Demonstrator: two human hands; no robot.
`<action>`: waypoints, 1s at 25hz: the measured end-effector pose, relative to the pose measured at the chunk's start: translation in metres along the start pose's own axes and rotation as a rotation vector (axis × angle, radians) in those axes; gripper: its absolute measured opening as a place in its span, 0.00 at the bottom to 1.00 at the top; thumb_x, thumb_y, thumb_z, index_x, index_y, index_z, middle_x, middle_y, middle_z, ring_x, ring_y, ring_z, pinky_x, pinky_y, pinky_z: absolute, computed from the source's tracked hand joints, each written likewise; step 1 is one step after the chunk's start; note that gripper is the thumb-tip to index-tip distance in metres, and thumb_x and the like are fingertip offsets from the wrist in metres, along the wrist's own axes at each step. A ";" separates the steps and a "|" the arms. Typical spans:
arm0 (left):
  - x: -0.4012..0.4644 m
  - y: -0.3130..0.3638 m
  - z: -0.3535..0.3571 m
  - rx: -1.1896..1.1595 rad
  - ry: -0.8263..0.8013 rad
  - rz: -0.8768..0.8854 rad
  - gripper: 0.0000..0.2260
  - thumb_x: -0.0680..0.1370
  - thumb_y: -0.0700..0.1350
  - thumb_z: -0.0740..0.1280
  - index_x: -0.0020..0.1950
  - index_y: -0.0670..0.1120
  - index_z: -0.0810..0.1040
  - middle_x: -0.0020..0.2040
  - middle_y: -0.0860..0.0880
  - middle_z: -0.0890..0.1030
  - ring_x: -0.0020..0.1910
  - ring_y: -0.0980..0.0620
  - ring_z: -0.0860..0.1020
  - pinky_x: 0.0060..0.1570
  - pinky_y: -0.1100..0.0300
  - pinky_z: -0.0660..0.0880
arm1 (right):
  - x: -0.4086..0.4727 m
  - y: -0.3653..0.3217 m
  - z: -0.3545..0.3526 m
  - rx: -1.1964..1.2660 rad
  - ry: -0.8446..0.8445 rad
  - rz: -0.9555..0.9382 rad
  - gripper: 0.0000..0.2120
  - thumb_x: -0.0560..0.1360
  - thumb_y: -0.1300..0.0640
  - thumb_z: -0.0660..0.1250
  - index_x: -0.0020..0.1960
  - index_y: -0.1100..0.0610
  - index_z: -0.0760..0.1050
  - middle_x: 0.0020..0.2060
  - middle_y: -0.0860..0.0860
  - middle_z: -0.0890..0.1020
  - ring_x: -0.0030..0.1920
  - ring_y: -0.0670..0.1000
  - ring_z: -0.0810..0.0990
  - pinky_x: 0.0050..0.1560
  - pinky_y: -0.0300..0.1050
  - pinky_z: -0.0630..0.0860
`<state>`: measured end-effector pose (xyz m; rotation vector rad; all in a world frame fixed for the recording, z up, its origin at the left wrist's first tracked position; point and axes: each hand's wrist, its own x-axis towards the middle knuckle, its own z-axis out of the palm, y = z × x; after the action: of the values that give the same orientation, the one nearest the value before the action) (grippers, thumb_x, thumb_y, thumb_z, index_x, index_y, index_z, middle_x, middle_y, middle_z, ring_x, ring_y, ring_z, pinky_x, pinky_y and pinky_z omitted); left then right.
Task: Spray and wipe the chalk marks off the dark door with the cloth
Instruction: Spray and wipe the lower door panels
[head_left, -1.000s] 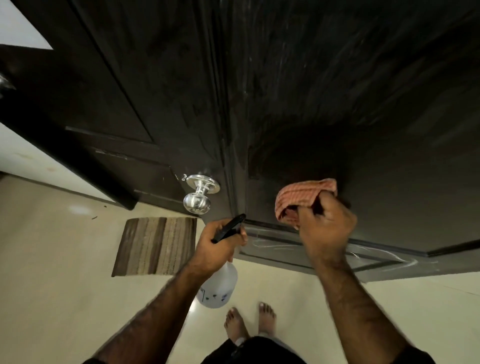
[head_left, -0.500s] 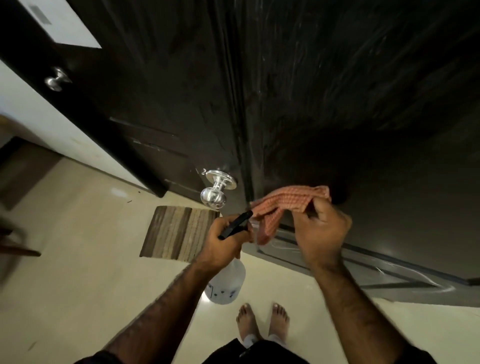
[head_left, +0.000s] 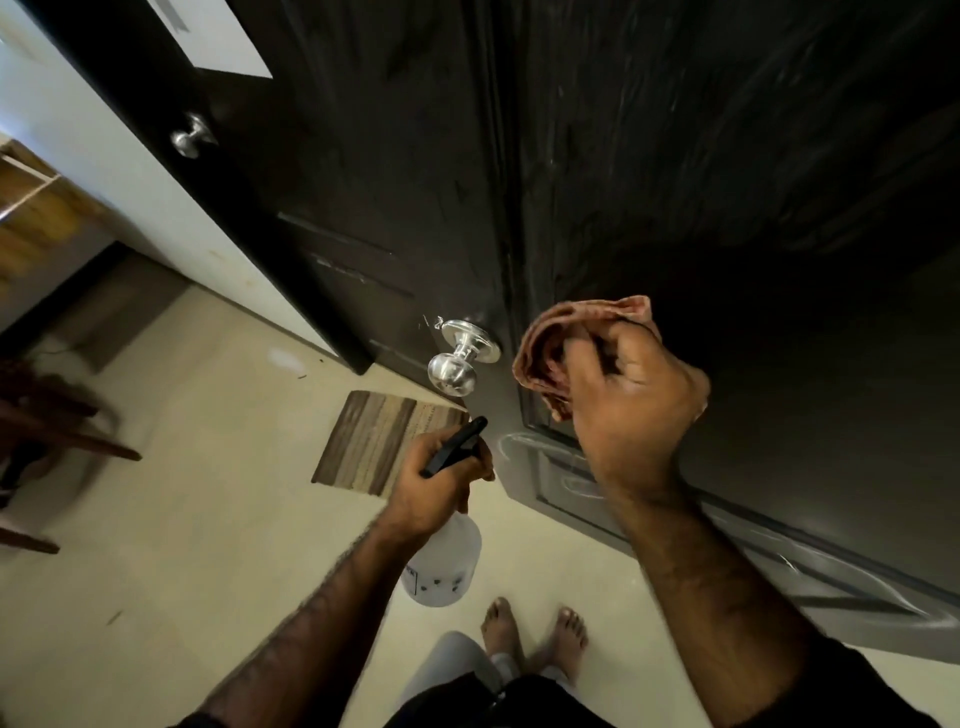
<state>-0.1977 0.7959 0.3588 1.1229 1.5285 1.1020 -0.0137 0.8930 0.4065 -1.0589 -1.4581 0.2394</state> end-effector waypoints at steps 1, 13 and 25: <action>0.001 0.001 0.000 -0.003 0.003 -0.002 0.06 0.75 0.40 0.66 0.44 0.38 0.81 0.41 0.41 0.84 0.32 0.45 0.77 0.28 0.60 0.74 | 0.000 0.004 0.004 -0.036 -0.036 -0.068 0.07 0.81 0.59 0.74 0.47 0.62 0.84 0.40 0.50 0.86 0.37 0.41 0.81 0.43 0.31 0.77; -0.005 -0.008 -0.029 -0.004 -0.005 -0.006 0.05 0.76 0.38 0.66 0.45 0.38 0.81 0.40 0.46 0.83 0.30 0.48 0.76 0.28 0.59 0.74 | -0.028 0.025 0.029 -0.135 -0.117 -0.024 0.04 0.80 0.61 0.76 0.47 0.61 0.86 0.39 0.49 0.86 0.37 0.43 0.81 0.43 0.31 0.76; 0.056 -0.008 -0.106 0.016 -0.183 -0.044 0.07 0.76 0.38 0.69 0.48 0.35 0.81 0.41 0.40 0.84 0.31 0.52 0.79 0.30 0.57 0.74 | -0.072 0.021 0.087 -0.355 0.038 0.161 0.03 0.77 0.64 0.74 0.50 0.63 0.84 0.40 0.56 0.86 0.38 0.53 0.83 0.42 0.45 0.79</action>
<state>-0.3119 0.8345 0.3616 1.1623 1.4134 0.9321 -0.0932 0.8914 0.3231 -1.4628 -1.4131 0.0736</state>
